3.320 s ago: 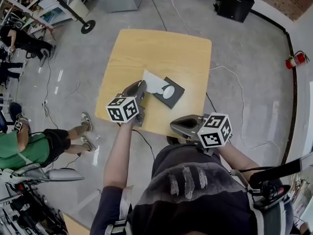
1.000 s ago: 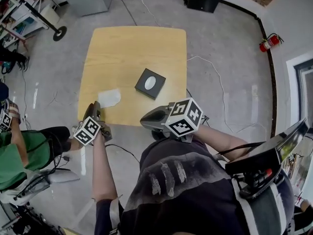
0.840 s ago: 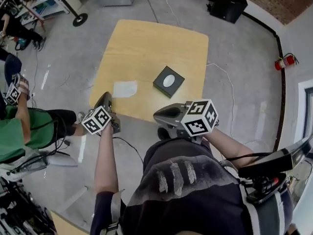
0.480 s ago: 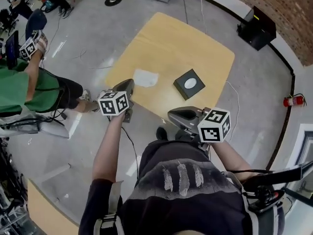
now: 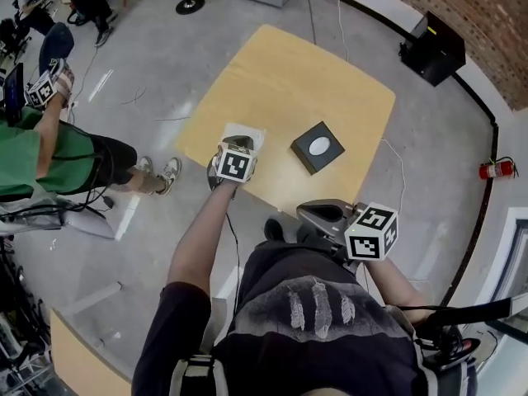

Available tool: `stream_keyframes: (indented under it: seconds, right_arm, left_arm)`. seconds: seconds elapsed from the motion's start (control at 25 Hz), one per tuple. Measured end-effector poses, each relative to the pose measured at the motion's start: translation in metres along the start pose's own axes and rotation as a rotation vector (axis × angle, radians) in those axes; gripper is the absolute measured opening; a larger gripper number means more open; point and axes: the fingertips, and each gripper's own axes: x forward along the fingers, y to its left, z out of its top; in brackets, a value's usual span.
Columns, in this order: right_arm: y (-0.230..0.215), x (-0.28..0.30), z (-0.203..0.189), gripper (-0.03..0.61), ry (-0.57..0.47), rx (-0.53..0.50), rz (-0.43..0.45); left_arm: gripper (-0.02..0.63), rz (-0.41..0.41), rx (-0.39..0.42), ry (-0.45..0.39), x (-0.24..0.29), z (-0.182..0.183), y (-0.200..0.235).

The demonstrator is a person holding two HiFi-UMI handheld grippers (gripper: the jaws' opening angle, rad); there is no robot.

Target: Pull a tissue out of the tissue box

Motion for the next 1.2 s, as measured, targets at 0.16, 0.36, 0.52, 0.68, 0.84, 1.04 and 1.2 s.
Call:
stream_keyframes:
  seconds: [0.16, 0.36, 0.52, 0.68, 0.84, 1.04, 1.2]
  right_arm:
    - [-0.005, -0.009, -0.004, -0.006, -0.032, 0.042, -0.025]
    - [-0.024, -0.024, -0.004, -0.006, -0.032, 0.062, -0.01]
    - [-0.033, -0.028, -0.003, -0.006, -0.026, 0.054, 0.019]
    - [-0.035, -0.024, -0.007, -0.006, -0.001, 0.058, 0.032]
    - [-0.038, -0.022, -0.011, -0.006, 0.017, 0.069, 0.032]
    - [-0.041, -0.021, -0.01, -0.006, 0.025, 0.074, 0.032]
    - [-0.04, -0.019, -0.009, -0.006, 0.032, 0.076, 0.036]
  left_arm:
    - [0.002, -0.047, 0.027, 0.03, 0.003, -0.008, -0.014]
    - [0.002, -0.086, 0.097, 0.041, 0.007, -0.006, -0.052]
    - [0.002, -0.09, 0.105, 0.073, 0.02, -0.012, -0.069]
    - [0.002, -0.109, 0.105, 0.074, 0.023, -0.015, -0.076]
    - [0.003, -0.132, 0.122, 0.089, 0.026, -0.021, -0.082]
    - [0.026, -0.17, 0.125, 0.104, 0.029, -0.025, -0.09]
    - [0.095, -0.213, 0.08, 0.098, 0.029, -0.028, -0.094]
